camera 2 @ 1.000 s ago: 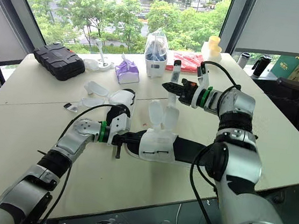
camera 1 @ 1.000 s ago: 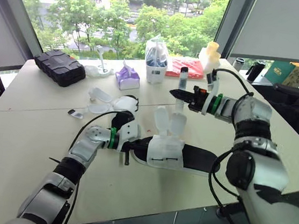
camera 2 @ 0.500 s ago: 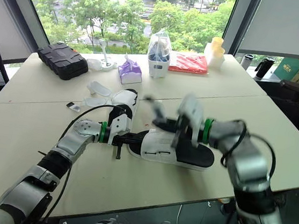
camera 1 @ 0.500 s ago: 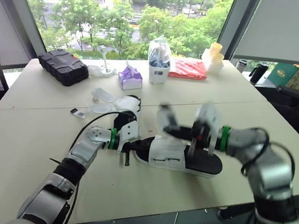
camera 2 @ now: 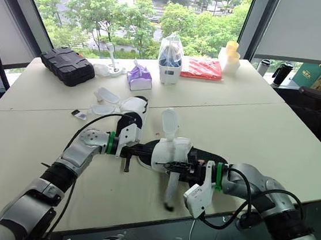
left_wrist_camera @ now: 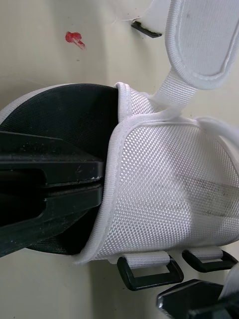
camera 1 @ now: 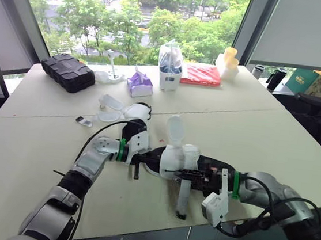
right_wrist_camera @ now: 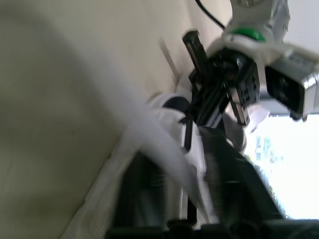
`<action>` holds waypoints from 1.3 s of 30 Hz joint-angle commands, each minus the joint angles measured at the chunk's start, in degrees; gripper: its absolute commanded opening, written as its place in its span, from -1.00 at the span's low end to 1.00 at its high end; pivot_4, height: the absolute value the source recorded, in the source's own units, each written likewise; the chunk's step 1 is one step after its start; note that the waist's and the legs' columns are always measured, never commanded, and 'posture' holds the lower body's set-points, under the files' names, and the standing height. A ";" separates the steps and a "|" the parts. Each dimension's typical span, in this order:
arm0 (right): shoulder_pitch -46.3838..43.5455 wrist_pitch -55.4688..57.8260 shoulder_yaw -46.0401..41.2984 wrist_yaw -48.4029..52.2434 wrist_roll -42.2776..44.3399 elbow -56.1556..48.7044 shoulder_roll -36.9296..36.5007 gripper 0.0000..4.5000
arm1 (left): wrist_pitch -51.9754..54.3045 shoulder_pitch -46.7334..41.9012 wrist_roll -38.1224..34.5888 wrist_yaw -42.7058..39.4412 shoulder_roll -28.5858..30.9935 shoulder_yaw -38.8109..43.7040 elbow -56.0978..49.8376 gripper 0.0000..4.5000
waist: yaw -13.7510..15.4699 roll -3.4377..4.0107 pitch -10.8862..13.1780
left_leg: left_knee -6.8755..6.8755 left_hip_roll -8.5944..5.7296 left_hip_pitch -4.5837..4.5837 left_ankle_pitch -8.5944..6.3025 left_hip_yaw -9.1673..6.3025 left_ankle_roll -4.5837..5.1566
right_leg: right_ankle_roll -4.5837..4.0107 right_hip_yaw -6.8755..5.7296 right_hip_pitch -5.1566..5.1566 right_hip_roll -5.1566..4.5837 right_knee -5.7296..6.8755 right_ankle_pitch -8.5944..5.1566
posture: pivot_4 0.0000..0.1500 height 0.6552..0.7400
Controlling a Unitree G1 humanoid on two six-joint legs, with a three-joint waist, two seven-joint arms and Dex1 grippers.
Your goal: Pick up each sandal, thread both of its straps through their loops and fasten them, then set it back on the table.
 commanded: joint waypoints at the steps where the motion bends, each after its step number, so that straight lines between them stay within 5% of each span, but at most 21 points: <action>1: -2.18 -2.41 0.98 0.75 2.51 0.41 -2.63 0.53 | 0.75 0.87 0.24 0.22 0.03 -0.08 -1.24 -1.00 | 0.00 0.00 0.00 | 0.00 0.00 0.00 0.00 0.00 0.00 | 0.00 0.00 0.00 0.00 0.00 0.00 | 1.00 1.00; 3: -2.08 -0.68 3.04 5.74 7.85 0.15 -6.48 0.97 | 0.82 1.00 0.29 0.32 0.11 -0.07 -1.42 -1.00 | 0.07 0.00 0.00 | 0.00 0.00 0.00 0.00 -0.02 0.01 | -0.01 0.00 0.01 0.00 0.00 0.00 | 1.00 1.00; 13: 2.28 11.81 3.15 23.07 29.64 -8.69 -21.47 0.97 | 0.76 0.68 0.47 0.24 0.06 -0.38 -1.20 -1.00 | 0.28 0.01 0.00 | -0.01 0.04 0.04 -0.03 -0.06 0.05 | -0.02 -0.01 0.10 -0.01 -0.04 -0.01 | 1.00 1.00; 21: 15.91 62.09 -5.69 35.13 70.91 -24.79 -34.63 0.97 | 0.26 -0.08 0.83 -0.38 -0.38 -0.53 -0.10 -1.00 | 0.25 0.03 -0.02 | 0.04 0.08 0.04 -0.07 -0.08 0.12 | -0.20 -0.05 0.20 -0.24 -0.23 -0.10 | 1.00 1.00; 31: 10.31 105.10 -5.66 26.78 88.33 -26.38 -24.90 0.97 | 0.79 0.48 0.75 -0.47 -0.61 -0.36 -1.13 -1.00 | 0.91 0.02 -0.04 | 0.03 0.15 -0.05 -0.16 -0.11 0.25 | -0.24 -0.07 0.34 -0.27 -0.78 -0.05 | 1.00 1.00; 39: 4.27 122.68 -6.69 18.07 93.53 -23.43 -12.32 0.97 | 1.41 0.90 0.72 -0.38 -0.45 -0.24 -1.80 -1.00 | 1.45 0.01 -0.05 | 0.02 0.15 -0.12 -0.17 -0.11 0.26 | -0.12 -0.08 0.28 -0.26 -0.80 0.03 | 1.00 1.00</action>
